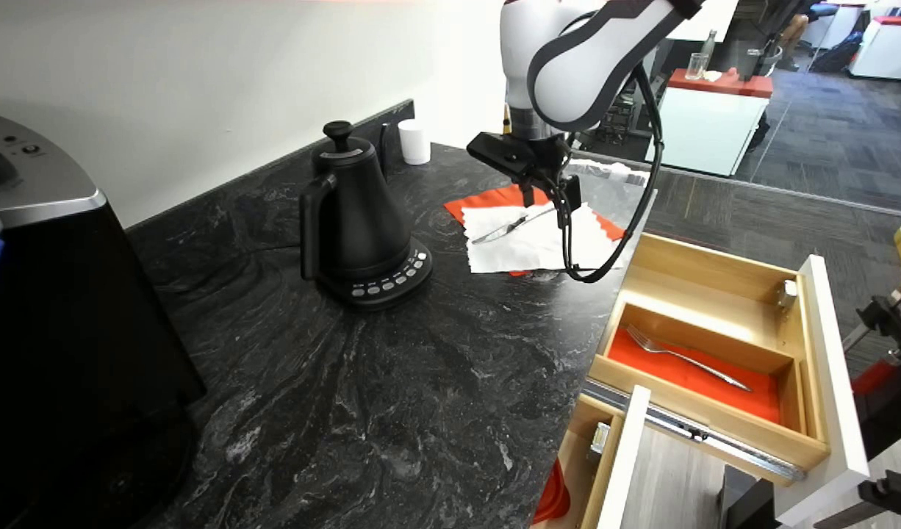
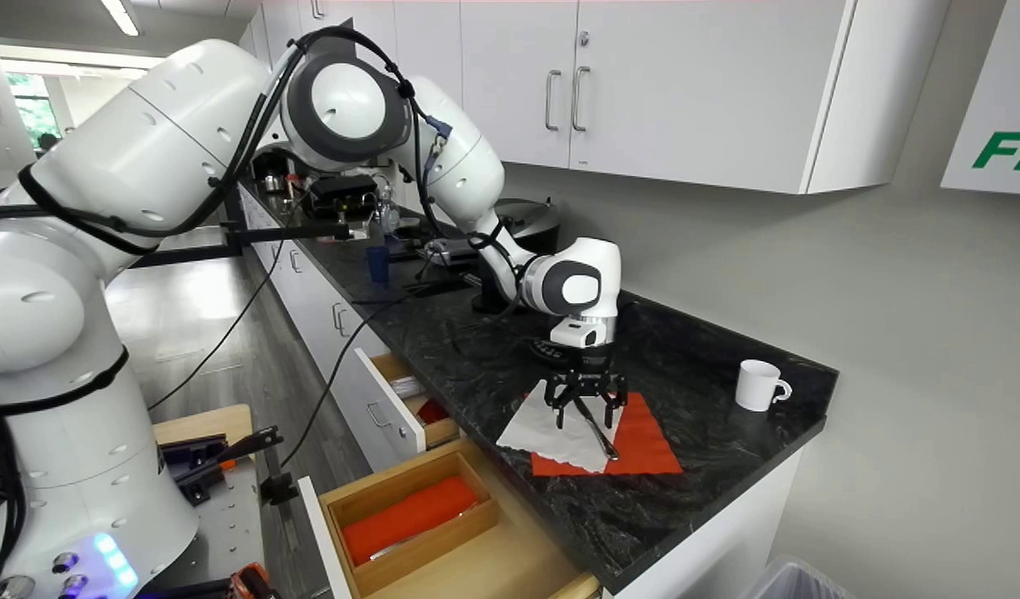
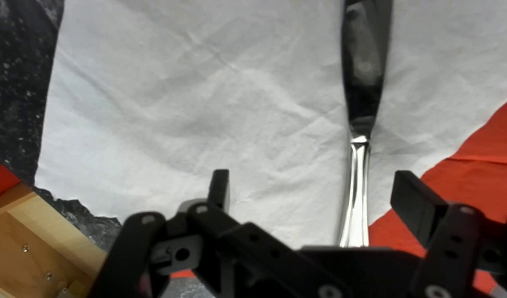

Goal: Put the fork and knife inside the box in the drawer

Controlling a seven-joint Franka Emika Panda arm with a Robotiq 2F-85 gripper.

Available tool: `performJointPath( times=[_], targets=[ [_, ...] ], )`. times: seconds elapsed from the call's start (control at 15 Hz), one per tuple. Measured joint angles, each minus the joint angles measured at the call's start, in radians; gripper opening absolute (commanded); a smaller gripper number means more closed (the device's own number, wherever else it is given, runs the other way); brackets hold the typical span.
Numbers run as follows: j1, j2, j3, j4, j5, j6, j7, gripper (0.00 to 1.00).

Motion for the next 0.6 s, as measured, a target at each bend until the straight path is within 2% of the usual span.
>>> performJointPath(
  times=[0.6],
  targets=[
    [-0.017, 0.0, 0.001, 0.0, 0.001, 0.011, -0.041, 1.0]
  ],
)
